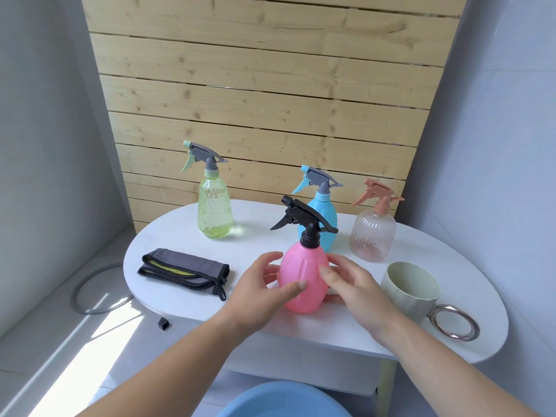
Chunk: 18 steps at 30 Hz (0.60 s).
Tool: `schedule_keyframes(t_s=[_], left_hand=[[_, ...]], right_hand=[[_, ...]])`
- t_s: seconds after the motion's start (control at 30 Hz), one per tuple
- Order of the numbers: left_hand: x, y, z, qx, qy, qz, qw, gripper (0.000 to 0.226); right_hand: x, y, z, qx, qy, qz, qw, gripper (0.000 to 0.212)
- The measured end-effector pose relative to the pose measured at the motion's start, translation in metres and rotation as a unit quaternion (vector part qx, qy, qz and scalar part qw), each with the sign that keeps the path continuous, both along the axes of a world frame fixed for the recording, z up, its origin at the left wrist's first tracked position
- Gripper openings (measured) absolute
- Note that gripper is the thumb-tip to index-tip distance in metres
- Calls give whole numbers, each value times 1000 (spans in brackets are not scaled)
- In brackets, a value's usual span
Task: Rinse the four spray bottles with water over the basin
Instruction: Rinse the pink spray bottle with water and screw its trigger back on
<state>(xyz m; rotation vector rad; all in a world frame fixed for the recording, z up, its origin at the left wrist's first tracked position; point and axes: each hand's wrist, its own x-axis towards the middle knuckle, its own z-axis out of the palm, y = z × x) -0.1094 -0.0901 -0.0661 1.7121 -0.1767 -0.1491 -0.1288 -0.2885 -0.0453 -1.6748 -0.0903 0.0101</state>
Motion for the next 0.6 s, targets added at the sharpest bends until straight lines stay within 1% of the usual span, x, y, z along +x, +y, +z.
schedule_keyframes(t_s=[0.07,0.17,0.23,0.33,0.43,0.5,0.6], left_hand=[[0,-1,-2,-12,4,0,1000,65],[1,0,-3,-18,0,13,1000,61],[5,5,0,-14,-2,17,1000,58],[18,16,11,-19,-6,19,1000,57],[37,25,24,-15,-15,41,999,41],[51,30,29,-9,-20,65,998,41],[74,35,31,-17,-18,85,996,47]], right_hand=[[-2,-1,-3,-34,-6,29,999,34],[2,3,-4,-57,-4,40,998,40],[6,11,-6,-58,-8,32,998,36],[21,27,-6,-49,5,-7,999,27],[45,43,2,-62,4,-32,998,30],[61,54,8,-74,-7,-43,996,33],[83,70,12,-81,-11,-46,996,26]])
